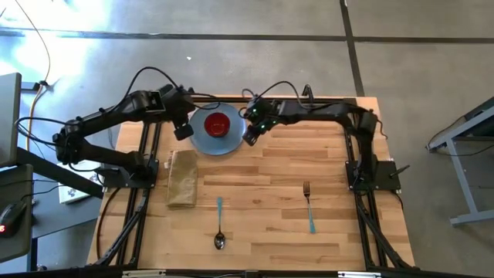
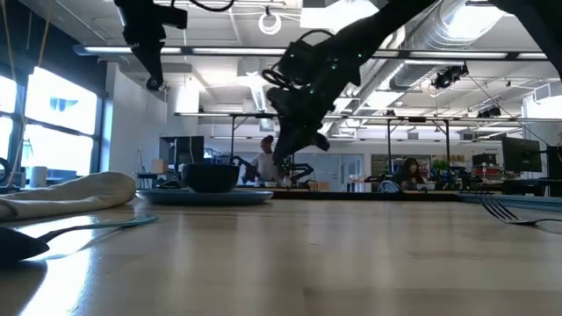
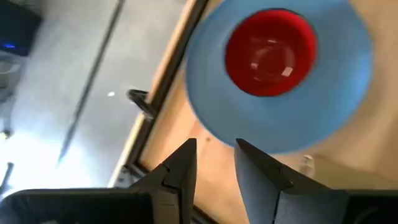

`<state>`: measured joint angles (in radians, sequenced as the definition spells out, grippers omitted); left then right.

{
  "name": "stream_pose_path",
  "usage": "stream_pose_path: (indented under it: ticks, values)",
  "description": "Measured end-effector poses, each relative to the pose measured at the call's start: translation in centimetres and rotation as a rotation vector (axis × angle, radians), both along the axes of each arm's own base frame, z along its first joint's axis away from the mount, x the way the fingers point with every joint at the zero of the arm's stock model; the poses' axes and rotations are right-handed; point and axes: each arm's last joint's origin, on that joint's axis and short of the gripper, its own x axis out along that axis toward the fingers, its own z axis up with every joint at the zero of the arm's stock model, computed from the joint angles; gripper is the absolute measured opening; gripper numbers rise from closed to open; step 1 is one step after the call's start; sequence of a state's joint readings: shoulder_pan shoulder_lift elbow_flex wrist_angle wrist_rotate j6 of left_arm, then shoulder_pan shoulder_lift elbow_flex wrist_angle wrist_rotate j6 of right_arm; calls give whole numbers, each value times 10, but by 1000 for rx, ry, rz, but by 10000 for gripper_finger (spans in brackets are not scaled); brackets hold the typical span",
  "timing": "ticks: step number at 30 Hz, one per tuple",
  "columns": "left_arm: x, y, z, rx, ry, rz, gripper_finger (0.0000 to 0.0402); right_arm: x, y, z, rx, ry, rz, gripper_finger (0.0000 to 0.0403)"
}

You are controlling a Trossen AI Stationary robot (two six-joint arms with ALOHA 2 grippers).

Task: Set table place
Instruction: Move the blue plate to the center of the table

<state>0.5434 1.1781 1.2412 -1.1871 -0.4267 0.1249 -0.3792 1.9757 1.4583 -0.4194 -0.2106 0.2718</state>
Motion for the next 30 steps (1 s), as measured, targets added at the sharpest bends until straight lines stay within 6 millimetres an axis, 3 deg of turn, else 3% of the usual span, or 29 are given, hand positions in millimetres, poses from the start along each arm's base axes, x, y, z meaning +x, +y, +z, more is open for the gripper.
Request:
stream_pose_path:
  ticks: [5,9,13,17,23,30]
  values:
    - [8,20,-19,-17,6,32,60,7,16,27,-39,33,58,2]
    - [11,51,-45,-106,24,25,9,0,33,72,-102,48,99,1]
    - [7,85,-71,-213,46,26,4,-13,53,112,-197,66,120,0]
    - [-5,112,-94,-320,62,80,1,-34,70,154,-269,27,110,0]
    - [-12,134,-119,-418,25,209,0,-72,80,195,-343,-37,39,0]
    - [-2,148,-134,-403,-41,210,0,-109,83,223,-428,-52,-96,0]
